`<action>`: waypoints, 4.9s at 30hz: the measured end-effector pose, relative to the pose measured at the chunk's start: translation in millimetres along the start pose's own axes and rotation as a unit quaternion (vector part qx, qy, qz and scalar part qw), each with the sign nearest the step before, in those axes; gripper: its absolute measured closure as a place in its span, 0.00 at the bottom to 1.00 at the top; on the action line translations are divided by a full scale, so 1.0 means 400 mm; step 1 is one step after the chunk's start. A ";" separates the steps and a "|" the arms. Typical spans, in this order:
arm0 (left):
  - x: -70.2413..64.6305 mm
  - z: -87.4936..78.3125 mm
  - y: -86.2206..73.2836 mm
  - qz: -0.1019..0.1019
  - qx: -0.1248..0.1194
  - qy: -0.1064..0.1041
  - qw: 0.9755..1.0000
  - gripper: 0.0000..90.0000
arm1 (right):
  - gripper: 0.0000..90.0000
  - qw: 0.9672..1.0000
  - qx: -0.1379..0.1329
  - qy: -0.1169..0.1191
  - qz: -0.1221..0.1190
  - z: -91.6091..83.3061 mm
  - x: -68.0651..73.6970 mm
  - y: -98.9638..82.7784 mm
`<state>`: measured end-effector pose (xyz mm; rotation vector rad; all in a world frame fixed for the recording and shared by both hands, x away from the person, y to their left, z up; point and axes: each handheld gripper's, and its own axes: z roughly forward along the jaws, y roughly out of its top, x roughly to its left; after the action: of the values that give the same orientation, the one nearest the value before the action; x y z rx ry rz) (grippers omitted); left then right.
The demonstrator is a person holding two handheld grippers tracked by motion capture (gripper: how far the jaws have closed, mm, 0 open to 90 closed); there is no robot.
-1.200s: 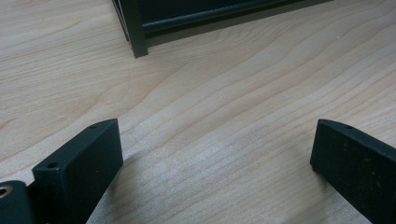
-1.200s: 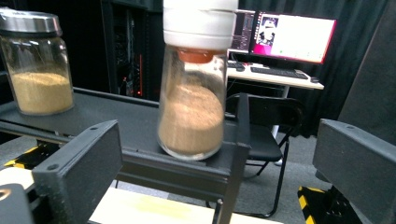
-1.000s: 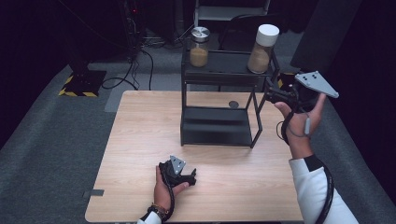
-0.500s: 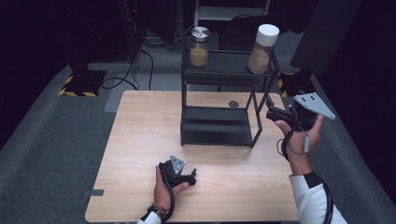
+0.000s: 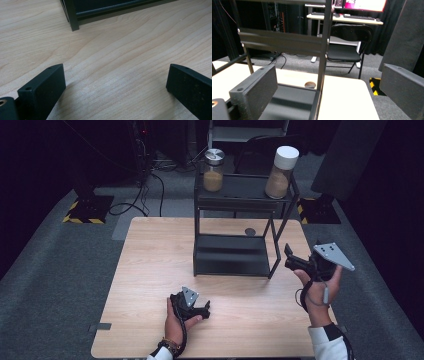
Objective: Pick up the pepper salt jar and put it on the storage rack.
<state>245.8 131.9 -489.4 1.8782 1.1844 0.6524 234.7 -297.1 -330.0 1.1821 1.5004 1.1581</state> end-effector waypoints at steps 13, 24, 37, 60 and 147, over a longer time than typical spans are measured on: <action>0.000 0.000 0.000 -0.001 0.000 0.000 1.000 0.02 | 0.02 1.000 0.001 0.003 0.001 -0.027 0.004 -0.066; 0.000 0.000 0.000 -0.001 0.000 0.000 1.000 0.02 | 0.02 1.000 0.019 0.007 -0.018 -0.032 0.008 -0.113; 0.000 0.000 0.000 0.000 0.000 0.000 1.000 0.02 | 0.02 0.998 0.047 0.013 -0.028 -0.029 0.016 -0.179; 0.000 0.001 0.000 -0.001 0.000 -0.001 1.000 0.02 | 0.02 0.993 0.112 0.014 -0.026 -0.031 0.011 -0.300; -0.002 0.001 0.000 -0.001 0.000 0.000 1.000 0.02 | 0.00 0.978 0.206 0.033 0.025 -0.007 -0.041 -0.393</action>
<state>245.9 130.8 -489.6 1.8763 1.1851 0.6517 208.6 -331.3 -482.3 1.4735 1.8289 0.9510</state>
